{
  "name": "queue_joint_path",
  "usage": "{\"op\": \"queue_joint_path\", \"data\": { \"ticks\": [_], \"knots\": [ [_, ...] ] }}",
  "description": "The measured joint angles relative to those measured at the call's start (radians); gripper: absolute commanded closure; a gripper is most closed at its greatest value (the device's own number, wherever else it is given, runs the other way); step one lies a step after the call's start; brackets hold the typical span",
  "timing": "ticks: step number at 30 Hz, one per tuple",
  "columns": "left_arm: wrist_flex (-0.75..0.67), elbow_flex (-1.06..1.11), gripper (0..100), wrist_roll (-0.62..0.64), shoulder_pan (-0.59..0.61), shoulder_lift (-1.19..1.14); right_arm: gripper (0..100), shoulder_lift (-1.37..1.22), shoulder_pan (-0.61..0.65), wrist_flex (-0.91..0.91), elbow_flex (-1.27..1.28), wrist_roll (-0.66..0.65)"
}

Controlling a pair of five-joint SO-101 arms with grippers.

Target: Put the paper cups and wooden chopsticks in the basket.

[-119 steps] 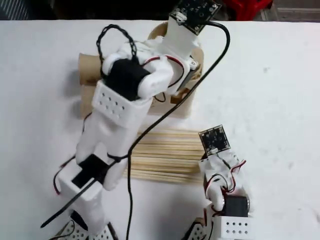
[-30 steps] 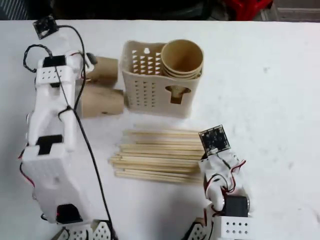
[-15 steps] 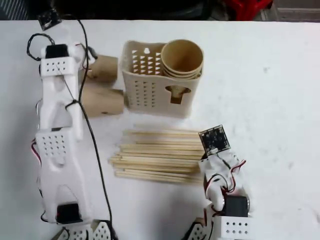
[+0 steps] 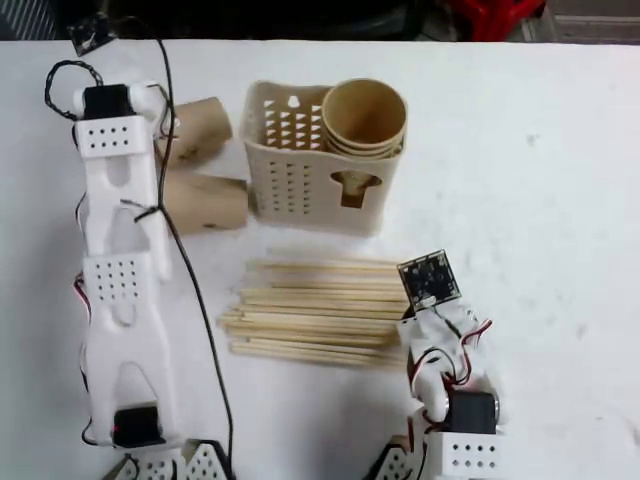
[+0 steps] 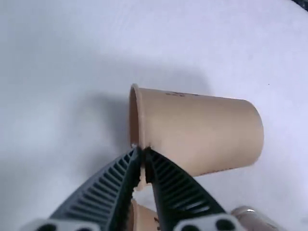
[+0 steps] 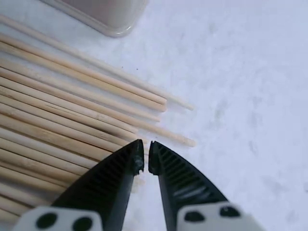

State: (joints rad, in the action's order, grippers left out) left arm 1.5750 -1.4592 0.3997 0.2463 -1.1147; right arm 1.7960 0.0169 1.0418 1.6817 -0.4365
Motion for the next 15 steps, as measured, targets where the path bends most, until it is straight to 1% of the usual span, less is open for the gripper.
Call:
{"op": "queue_joint_path", "data": {
  "ticks": [6, 11, 13, 15],
  "knots": [
    [0.094, -0.155, 98, -0.043, 0.020, -0.014, 96.0, 0.000, 0.000, 0.000, 0.000, 0.000],
    [0.121, -0.170, 98, -0.091, 0.072, 0.005, 96.0, 0.000, 0.000, 0.000, 0.000, 0.000],
    [0.129, -0.170, 98, -0.130, 0.107, 0.051, 96.0, 0.000, 0.000, 0.000, 0.000, 0.000],
    [0.132, -0.170, 98, -0.207, 0.146, 0.118, 96.0, 0.000, 0.000, 0.000, 0.000, 0.000]
  ]
}}
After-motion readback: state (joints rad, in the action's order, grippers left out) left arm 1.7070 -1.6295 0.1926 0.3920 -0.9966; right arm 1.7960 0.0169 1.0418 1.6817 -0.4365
